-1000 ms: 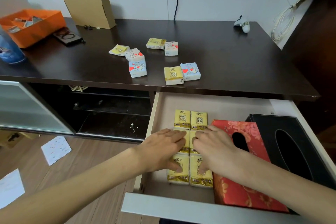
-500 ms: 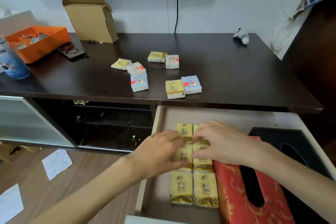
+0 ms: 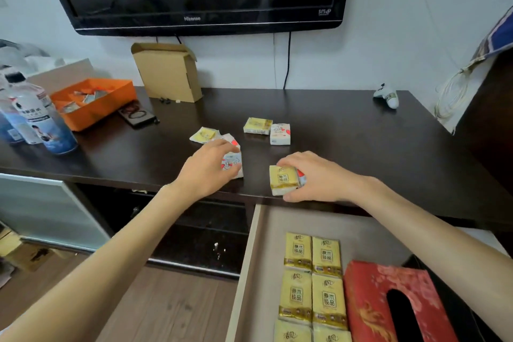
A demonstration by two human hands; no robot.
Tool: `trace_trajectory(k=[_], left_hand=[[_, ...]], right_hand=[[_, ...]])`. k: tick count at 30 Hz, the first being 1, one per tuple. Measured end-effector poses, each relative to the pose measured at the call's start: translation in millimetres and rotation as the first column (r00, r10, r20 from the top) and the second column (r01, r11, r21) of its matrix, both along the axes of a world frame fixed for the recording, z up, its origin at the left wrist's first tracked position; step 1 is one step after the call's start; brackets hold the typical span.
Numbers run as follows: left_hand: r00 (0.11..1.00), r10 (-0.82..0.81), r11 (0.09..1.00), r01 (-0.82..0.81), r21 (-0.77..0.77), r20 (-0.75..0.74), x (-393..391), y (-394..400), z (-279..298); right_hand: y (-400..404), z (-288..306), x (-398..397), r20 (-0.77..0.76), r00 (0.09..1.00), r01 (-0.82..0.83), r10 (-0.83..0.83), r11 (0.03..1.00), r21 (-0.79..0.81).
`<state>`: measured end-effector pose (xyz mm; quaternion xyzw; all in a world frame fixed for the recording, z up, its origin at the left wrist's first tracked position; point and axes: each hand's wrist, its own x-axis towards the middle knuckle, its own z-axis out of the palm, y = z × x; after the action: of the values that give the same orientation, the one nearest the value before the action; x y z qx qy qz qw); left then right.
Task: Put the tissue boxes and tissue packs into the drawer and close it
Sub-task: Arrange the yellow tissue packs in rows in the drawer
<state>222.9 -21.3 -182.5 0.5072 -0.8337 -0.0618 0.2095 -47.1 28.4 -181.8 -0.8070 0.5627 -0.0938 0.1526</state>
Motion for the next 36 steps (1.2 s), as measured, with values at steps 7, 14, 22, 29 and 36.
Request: trace_trajectory(k=[7,14,22,29,36], left_hand=[[1.0,0.001,1.0,-0.002,0.028,0.02,-26,-73,15],[0.988,0.033,0.99,-0.053,0.132,0.152,-74,-142,12],[0.955,0.154,0.956,-0.209,0.205,0.255,-101,-186,3],[0.95,0.225,0.953,-0.261,0.155,0.216,-105,-181,2],[0.99,0.143,0.984,-0.142,0.108,-0.01,-98,-125,36]], right_hand=[[-28,-1,-2,0.041,0.999,0.021,-0.02,0.999,-0.026],[-50,-1,-29,0.29,0.934,0.241,-0.208,0.967,-0.084],[-67,-17,-56,0.297,0.91,0.315,-0.288,0.948,-0.045],[-55,-25,-74,0.318,0.896,0.346,-0.31,0.936,-0.06],[-18,-13,-84,0.468,0.843,0.341,-0.265,0.936,-0.086]])
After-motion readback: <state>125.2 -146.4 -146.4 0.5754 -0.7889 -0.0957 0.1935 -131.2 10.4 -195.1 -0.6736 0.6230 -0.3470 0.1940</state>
